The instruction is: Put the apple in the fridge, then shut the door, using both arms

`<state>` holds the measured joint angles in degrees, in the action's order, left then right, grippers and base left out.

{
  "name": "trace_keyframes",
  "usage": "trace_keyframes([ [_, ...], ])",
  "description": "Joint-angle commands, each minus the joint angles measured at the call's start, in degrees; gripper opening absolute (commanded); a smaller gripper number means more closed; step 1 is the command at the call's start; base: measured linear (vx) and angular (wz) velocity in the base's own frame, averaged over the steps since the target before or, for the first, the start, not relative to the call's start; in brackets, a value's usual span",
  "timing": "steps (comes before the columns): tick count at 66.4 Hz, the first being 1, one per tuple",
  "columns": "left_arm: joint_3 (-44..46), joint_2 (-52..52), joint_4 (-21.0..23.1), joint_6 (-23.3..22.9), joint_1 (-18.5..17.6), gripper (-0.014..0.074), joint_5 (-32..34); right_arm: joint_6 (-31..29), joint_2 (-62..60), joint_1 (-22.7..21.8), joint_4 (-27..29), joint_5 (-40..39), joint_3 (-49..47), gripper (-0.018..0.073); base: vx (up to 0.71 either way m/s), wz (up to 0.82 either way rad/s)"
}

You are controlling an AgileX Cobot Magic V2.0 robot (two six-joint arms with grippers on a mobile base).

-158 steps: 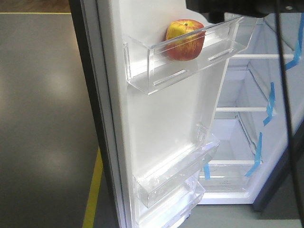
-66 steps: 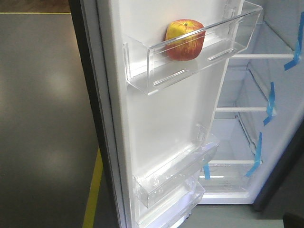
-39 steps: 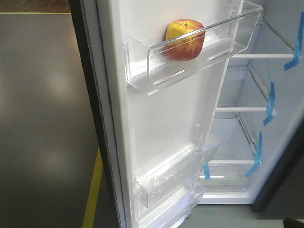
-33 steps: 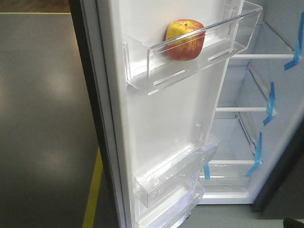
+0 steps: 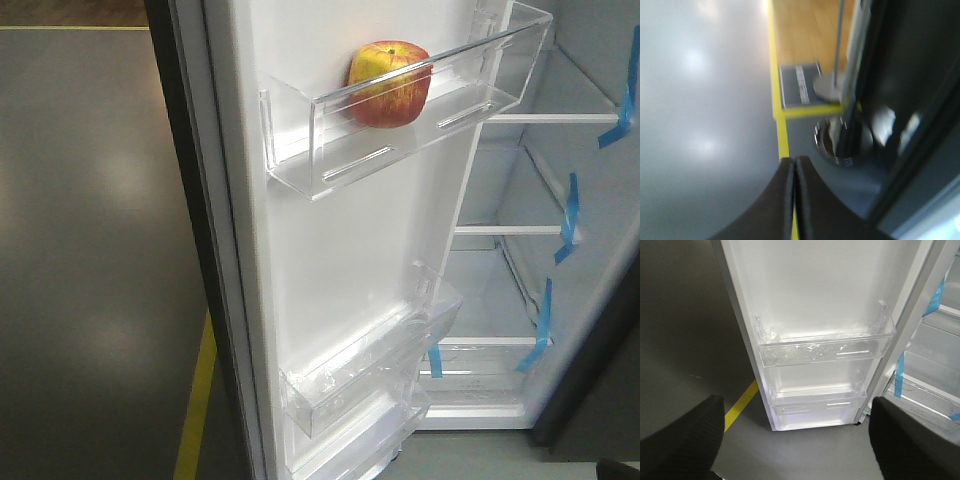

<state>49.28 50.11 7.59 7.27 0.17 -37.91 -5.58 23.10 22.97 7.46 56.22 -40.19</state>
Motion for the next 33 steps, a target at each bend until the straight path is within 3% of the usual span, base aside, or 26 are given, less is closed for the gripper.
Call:
trace_keyframes([
  [1, 6.6, 5.3, 2.8, 3.6, -0.1, -0.0006, -1.7, 0.0, 0.4, -0.1, 0.5, -3.3, -1.4, 0.0578, 0.0, 0.0],
  [17, 15.7, 17.7, 5.5, 7.3, -0.2, -0.0006, -4.3, 0.0, 0.4, -0.1, 0.5, -3.3, -1.4, 0.0578, 0.0, 0.0],
  [33, 23.2, 27.7, 16.3, 18.1, -0.2, -0.0006, -4.7, 0.0, 0.4, -0.1, 0.5, -3.3, -1.4, 0.0578, 0.0, 0.0],
])
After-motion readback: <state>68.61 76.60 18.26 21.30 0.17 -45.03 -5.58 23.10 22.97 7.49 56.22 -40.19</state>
